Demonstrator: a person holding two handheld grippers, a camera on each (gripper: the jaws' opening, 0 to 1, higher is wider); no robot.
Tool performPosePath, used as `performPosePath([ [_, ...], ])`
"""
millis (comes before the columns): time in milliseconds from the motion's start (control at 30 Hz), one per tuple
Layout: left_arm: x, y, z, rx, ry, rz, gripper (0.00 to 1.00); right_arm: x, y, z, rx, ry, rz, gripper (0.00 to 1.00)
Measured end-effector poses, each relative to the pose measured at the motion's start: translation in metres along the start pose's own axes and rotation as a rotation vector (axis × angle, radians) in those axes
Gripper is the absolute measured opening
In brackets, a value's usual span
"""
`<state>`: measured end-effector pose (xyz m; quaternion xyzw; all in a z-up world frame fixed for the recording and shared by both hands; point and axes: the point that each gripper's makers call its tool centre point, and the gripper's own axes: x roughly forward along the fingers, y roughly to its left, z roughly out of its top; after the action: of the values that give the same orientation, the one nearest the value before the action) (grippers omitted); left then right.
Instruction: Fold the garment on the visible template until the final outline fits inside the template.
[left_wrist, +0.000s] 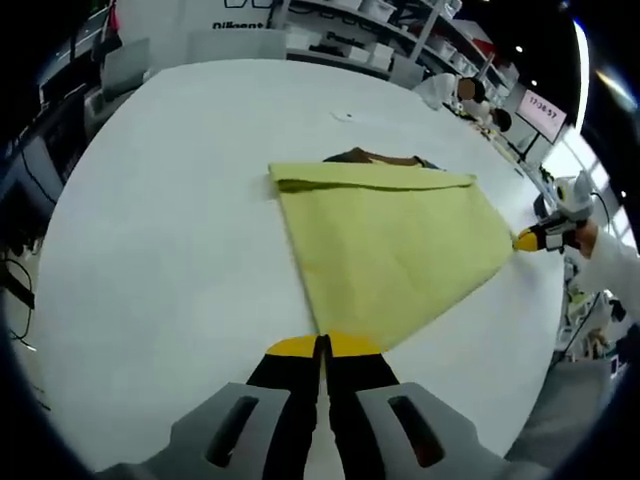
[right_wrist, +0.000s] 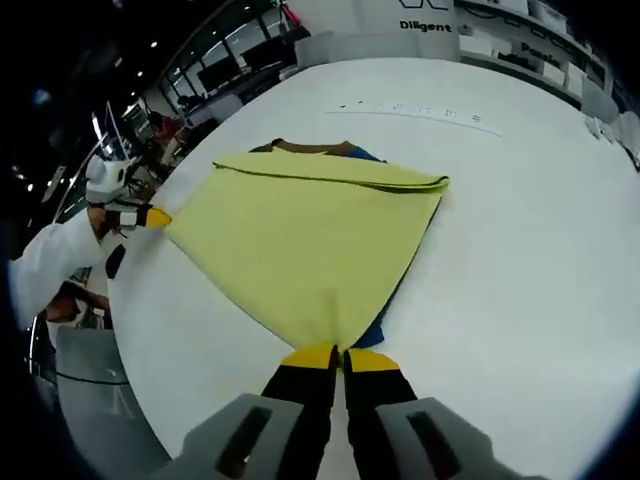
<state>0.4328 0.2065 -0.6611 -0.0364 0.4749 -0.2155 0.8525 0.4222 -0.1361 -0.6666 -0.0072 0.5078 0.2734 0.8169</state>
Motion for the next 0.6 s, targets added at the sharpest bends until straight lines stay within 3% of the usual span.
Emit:
performPosePath([
  [600, -0.0058, 0.0006, -0.0023, -0.005, 0.008, -0.016, 0.00, -0.0022, -0.0030, 0.0000, 0.009, -0.004, -0.007, 0.00],
])
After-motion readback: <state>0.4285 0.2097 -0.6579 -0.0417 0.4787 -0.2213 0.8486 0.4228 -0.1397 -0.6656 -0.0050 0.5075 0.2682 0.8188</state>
